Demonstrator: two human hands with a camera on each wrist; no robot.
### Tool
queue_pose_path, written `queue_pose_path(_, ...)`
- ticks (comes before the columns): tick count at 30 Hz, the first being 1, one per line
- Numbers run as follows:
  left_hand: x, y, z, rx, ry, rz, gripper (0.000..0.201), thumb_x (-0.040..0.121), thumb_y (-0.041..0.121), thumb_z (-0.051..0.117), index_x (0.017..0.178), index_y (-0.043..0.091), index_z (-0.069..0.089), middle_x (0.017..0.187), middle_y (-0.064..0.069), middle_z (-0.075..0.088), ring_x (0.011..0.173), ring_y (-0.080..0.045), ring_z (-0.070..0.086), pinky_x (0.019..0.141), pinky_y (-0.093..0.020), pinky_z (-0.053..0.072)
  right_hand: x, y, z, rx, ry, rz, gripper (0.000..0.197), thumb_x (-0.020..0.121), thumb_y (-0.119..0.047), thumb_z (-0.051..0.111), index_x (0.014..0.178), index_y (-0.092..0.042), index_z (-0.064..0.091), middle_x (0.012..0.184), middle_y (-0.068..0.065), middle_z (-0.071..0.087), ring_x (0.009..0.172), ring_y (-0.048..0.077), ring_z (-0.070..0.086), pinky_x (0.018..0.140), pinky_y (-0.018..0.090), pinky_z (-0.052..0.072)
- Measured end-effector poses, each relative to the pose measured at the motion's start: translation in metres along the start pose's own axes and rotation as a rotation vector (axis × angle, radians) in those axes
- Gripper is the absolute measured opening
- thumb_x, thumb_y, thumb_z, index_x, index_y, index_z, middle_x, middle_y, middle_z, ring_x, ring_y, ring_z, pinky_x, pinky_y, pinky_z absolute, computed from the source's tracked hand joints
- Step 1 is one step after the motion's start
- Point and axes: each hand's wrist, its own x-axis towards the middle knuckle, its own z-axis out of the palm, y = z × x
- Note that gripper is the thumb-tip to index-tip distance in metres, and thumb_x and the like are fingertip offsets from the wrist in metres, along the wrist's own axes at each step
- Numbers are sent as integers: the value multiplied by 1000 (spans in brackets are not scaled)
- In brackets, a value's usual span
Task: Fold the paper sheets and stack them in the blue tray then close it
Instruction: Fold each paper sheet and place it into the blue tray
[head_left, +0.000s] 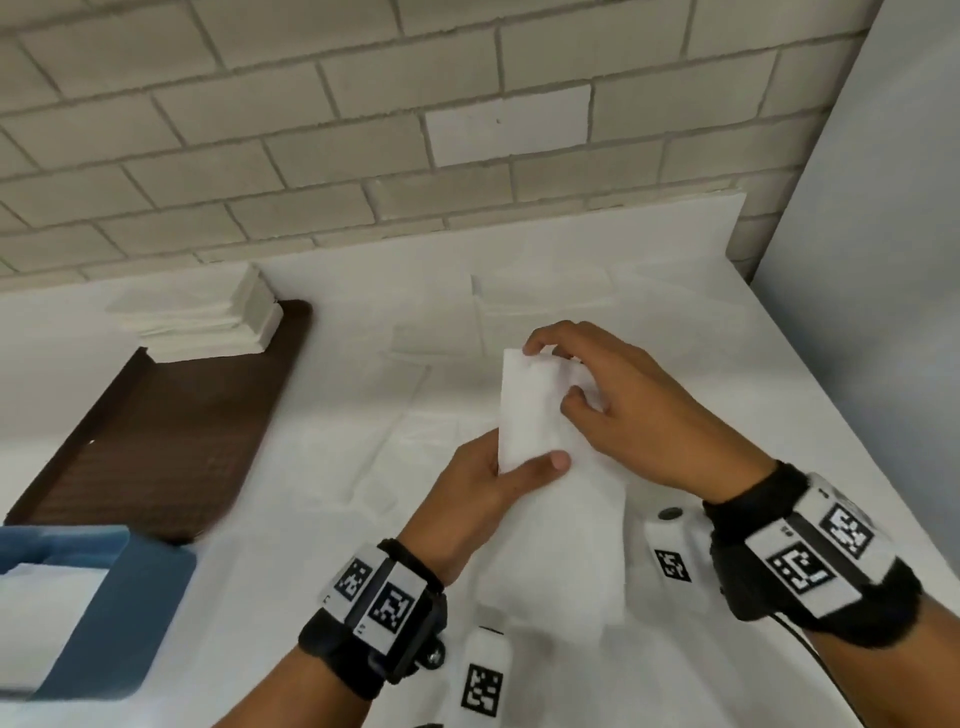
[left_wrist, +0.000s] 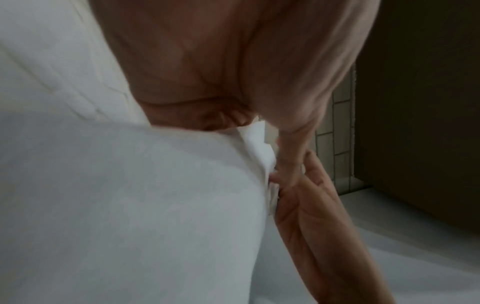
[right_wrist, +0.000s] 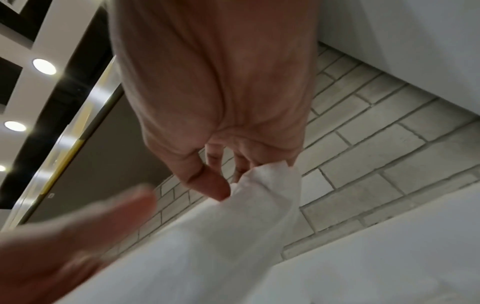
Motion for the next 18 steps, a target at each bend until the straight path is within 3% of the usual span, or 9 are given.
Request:
queue_pose_path(2, 1, -9, -8, -44, 87, -7, 35, 90, 34, 75, 119, 14, 71, 115, -6, 77, 107, -28, 74, 100, -51, 54, -6, 5, 11, 13, 153, 13, 45, 98, -22, 54, 135, -42, 39, 126, -14, 40, 114, 4, 48, 93, 22, 46)
queue_pose_path(4, 1, -12, -16, -157, 144, -20, 33, 95, 31, 68, 122, 12, 70, 117, -6, 76, 109, -27, 73, 100, -50, 54, -16, 11, 20, 119, 265, 159, 46, 95, -38, 56, 137, -38, 36, 129, -12, 37, 112, -2, 48, 86, 13, 43)
queue_pose_path(6, 1, -12, -21, -229, 156, -29, 34, 98, 31, 62, 125, 12, 68, 118, -6, 76, 111, -26, 72, 98, -45, 55, -26, 17, 31, 297, 156, 384, 42, 93, -42, 57, 130, -33, 39, 125, -9, 46, 104, -2, 55, 80, 15, 45)
queue_pose_path(8, 2, -13, -21, -196, 139, -18, 32, 99, 30, 60, 124, 12, 69, 116, -5, 76, 109, -25, 73, 94, -41, 56, -33, 19, 45, 423, -28, 466, 29, 96, -36, 54, 123, -30, 43, 119, -7, 56, 98, 5, 61, 86, 28, 52)
queue_pose_path(10, 4, -16, -18, -12, 133, 26, 26, 98, 30, 63, 120, 21, 70, 114, 1, 77, 105, -18, 74, 93, -38, 57, -35, 18, 57, 448, -40, 396, 19, 101, -27, 46, 120, -31, 43, 116, -11, 60, 99, 6, 63, 90, 35, 53)
queue_pose_path(14, 4, -16, -15, 297, 197, 269, 13, 98, 32, 66, 110, 36, 67, 107, 8, 77, 100, -8, 73, 86, -30, 59, -37, 10, 58, 410, 129, 248, 21, 104, -24, 40, 121, -37, 40, 115, -13, 57, 96, 6, 62, 78, 24, 53)
queue_pose_path(16, 1, -12, -15, 302, 259, 425, 13, 96, 34, 65, 108, 39, 67, 101, 9, 77, 96, -6, 72, 83, -26, 59, -40, 9, 52, 417, 213, 212, 28, 104, -17, 40, 122, -38, 40, 116, -10, 55, 98, 9, 61, 80, 20, 51)
queue_pose_path(18, -1, -16, -14, 300, 299, 471, 13, 95, 32, 66, 106, 40, 67, 98, 13, 76, 94, -3, 72, 81, -22, 58, -44, 10, 47, 410, 266, 205, 39, 100, -6, 40, 121, -39, 41, 114, -9, 51, 100, 7, 59, 80, 13, 46)
